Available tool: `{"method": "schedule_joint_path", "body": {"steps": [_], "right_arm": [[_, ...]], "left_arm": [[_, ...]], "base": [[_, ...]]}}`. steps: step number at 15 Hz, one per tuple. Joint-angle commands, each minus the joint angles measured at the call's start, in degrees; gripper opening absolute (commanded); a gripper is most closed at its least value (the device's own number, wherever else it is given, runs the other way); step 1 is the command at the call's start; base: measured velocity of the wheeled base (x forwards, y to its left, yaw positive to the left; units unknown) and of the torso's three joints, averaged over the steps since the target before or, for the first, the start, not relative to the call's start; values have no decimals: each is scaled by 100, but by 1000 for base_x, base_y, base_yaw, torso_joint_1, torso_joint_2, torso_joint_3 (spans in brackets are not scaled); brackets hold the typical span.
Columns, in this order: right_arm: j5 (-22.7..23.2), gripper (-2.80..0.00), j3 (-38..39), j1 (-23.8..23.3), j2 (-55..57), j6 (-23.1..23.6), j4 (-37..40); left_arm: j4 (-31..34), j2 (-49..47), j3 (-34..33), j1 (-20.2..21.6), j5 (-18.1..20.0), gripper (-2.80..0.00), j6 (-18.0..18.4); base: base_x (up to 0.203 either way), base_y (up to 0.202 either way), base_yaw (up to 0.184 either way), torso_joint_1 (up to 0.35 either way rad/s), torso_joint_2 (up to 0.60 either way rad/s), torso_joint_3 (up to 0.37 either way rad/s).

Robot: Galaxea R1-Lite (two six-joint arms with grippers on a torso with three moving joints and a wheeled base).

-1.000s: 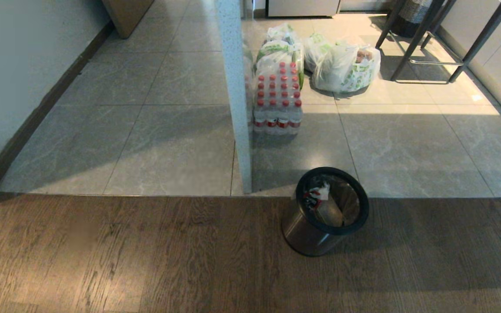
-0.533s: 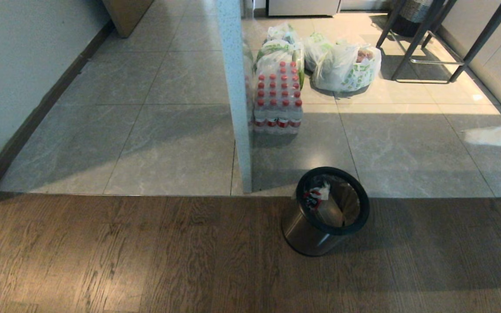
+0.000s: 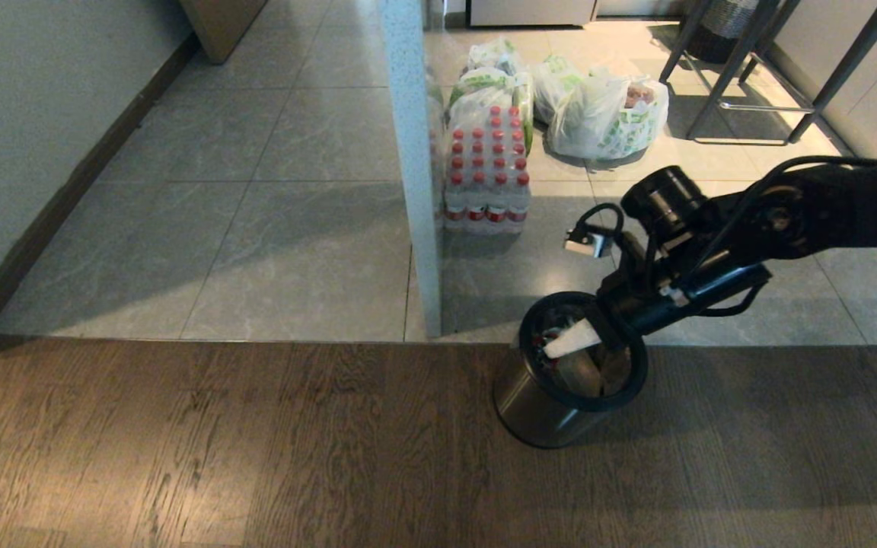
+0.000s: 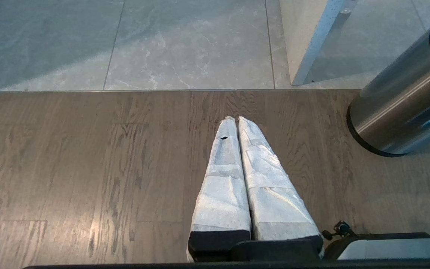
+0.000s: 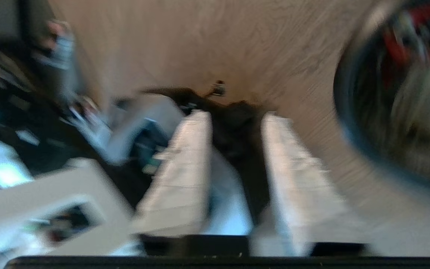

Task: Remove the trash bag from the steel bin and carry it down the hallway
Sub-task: Place the outer trash can on the ground

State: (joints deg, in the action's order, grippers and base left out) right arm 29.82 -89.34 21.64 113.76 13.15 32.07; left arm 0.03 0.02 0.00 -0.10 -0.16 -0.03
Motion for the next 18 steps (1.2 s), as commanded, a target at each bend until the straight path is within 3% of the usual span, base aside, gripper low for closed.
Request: {"method": "schedule_joint_path", "body": {"steps": [1,3,5,9,14,18], "right_arm": [[34,0,-262,-49,898,856,-31],[49,0,-413,-318,1216,1439,-107],[-53,0,-463,-483,1376,1525,-148],[-904,0,-762,-343,1733,1493,-235],[-937,0,-804,-106,1951,1317,-273],[-1021,0,-813,-63,2225,1269,-758]], "left_arm": [[-8,-2,0,1,-2,-280,11],[-3,-2,-9,1,-2,-280,11],[-3,-2,-9,1,-2,-280,11],[-3,-2,-4,1,-2,-280,11],[-3,-2,-1,1,-2,-280,11],[-3,-2,-1,1,-2,-280,11]], "base": [[0,0,0,0,0,0],[0,0,0,0,0,0],[0,0,0,0,0,0],[0,0,0,0,0,0],[0,0,0,0,0,0],[0,0,0,0,0,0]]}}
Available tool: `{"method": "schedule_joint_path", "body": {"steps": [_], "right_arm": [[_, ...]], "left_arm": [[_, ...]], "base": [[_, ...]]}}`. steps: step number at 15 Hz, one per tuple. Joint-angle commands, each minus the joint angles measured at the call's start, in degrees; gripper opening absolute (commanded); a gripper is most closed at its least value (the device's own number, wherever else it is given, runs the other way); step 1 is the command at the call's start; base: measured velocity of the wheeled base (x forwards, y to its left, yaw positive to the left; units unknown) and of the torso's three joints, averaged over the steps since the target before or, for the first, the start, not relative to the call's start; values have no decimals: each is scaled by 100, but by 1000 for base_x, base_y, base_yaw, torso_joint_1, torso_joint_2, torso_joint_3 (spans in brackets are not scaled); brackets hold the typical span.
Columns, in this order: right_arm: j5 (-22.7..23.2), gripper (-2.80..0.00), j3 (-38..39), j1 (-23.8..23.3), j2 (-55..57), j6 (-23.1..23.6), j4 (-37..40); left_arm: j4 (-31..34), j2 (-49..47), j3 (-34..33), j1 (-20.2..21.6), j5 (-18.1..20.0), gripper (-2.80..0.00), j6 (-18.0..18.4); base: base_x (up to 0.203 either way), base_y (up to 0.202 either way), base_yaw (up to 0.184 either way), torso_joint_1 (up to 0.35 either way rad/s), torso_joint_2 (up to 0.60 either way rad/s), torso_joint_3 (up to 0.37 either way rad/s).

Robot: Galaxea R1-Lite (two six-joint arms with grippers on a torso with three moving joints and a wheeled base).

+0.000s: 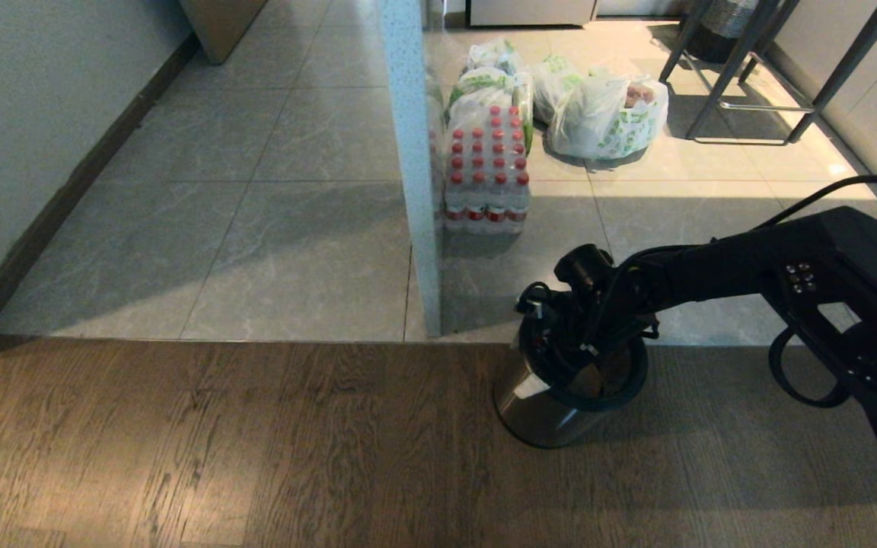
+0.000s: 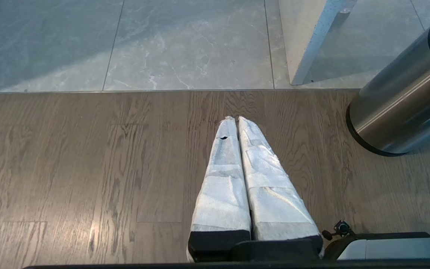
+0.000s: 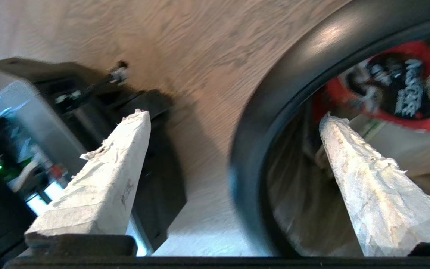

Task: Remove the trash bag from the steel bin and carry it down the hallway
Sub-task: Place the outer trash can on the ground

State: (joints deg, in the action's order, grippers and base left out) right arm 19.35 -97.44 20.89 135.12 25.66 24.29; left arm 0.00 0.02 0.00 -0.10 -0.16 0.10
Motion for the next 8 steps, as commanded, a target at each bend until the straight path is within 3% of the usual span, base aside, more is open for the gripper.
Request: {"method": "schedule_joint_path", "body": {"steps": [1,5,6,8], "right_arm": [[-56,0,-3,11,154,18,-86],[-91,0,-38,11,269,1,-338],[-97,-280,-38,11,269,0,-376],[-98,-280,-38,11,281,9,-390]], "left_arm": [[0,-2,-9,1,-2,-280,-1],[0,-2,0,1,-2,-280,-1],[0,6,-1,1,-2,-280,-1],[0,-2,-6,1,-2,-280,-1]], "base": [[0,0,0,0,0,0],[0,0,0,0,0,0],[0,0,0,0,0,0],[0,0,0,0,0,0]]}}
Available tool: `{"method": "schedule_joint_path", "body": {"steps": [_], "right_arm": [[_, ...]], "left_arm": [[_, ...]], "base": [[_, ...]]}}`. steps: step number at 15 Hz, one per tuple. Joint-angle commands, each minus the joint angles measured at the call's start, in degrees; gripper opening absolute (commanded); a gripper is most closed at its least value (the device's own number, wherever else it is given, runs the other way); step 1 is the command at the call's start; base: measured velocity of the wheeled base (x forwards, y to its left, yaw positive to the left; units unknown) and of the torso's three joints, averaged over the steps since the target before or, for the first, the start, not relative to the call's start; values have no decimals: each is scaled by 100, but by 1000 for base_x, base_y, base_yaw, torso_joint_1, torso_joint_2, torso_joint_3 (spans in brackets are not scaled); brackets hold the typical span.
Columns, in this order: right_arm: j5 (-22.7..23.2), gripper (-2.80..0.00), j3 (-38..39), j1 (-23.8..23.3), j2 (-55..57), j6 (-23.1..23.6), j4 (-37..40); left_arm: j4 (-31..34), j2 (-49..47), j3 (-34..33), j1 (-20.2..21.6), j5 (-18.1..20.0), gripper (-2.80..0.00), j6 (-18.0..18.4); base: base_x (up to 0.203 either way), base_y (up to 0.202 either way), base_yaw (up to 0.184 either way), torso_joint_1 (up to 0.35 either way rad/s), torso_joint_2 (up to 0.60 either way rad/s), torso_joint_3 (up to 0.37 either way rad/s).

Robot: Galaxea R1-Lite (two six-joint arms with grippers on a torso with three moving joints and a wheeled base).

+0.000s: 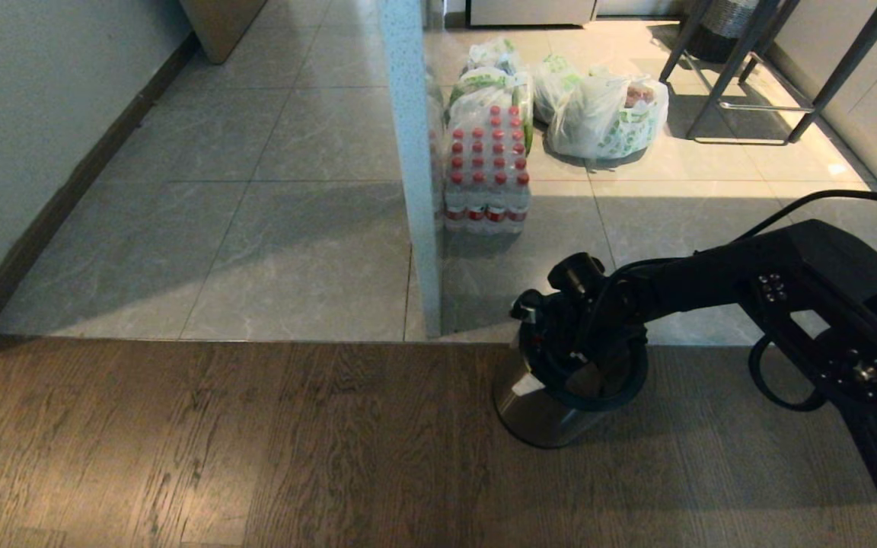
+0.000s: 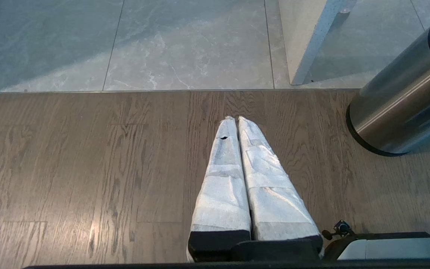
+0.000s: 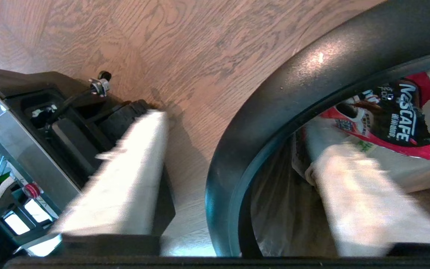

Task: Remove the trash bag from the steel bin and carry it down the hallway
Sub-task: Place the outer trash can on the ground

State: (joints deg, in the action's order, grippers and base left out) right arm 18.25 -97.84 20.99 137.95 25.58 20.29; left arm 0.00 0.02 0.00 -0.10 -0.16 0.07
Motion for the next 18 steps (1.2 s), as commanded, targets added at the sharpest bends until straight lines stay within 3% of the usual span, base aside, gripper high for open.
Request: {"method": "schedule_joint_path", "body": {"steps": [1,12,18], "right_arm": [[12,-280,2,1,4,18,11],[12,-280,101,-92,-537,32,26],[3,-280,695,-236,-1378,89,24]], "left_arm": [[0,6,-9,1,-2,-280,1],[0,-2,-6,1,-2,-280,1],[0,-2,-9,1,-2,-280,1]], "base": [[0,0,0,0,0,0],[0,0,0,0,0,0],[0,0,0,0,0,0]]}}
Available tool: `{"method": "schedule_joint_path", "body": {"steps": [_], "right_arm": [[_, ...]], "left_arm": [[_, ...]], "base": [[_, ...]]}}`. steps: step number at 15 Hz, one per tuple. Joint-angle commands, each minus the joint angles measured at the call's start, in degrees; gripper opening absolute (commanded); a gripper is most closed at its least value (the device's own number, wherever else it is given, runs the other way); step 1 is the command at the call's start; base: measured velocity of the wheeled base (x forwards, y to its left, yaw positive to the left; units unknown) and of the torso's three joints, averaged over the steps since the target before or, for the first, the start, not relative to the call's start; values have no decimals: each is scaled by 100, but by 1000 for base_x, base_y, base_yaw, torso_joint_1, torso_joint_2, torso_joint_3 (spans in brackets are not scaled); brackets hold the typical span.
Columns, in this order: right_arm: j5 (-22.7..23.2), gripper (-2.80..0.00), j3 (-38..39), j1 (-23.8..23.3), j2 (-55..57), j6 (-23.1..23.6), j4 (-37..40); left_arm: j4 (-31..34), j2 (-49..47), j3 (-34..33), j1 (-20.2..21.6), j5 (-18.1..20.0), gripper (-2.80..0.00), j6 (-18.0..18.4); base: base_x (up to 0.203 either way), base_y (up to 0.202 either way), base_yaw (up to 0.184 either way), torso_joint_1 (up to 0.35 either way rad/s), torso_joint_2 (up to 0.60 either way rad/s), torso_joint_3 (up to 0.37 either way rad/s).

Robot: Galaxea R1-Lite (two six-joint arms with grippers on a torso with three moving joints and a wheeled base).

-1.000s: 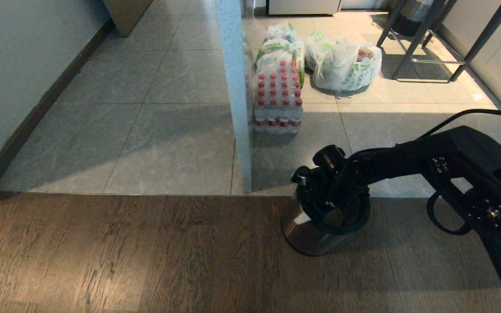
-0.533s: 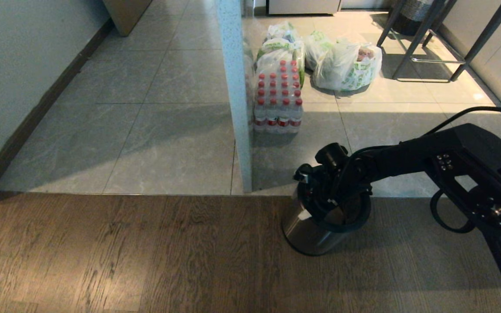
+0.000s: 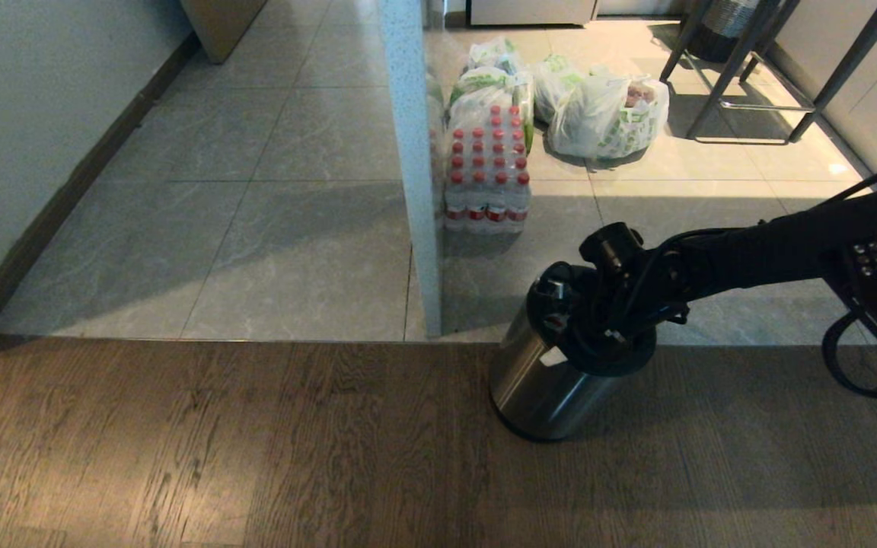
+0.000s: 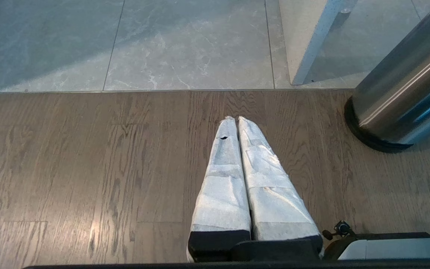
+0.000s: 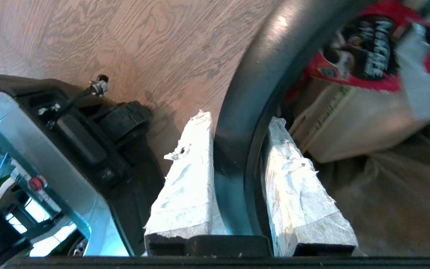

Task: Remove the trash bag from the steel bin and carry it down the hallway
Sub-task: Place the outer trash can on the ground

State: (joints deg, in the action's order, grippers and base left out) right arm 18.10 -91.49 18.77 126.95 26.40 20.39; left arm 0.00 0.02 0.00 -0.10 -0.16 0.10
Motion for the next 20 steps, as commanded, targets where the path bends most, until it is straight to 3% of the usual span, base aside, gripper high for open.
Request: {"method": "schedule_joint_path", "body": {"steps": [1,9,20], "right_arm": [[18,-280,156,-29,-464,20,22],[18,-280,1260,-75,-2121,192,52],[26,-280,1672,-116,-4449,295,515]], "left_arm": [[0,-2,-9,1,-2,-280,-1],[0,-2,-9,1,-2,-280,-1],[0,-2,-4,1,-2,-280,-1]], "base": [[0,0,0,0,0,0],[0,0,0,0,0,0],[0,0,0,0,0,0]]}}
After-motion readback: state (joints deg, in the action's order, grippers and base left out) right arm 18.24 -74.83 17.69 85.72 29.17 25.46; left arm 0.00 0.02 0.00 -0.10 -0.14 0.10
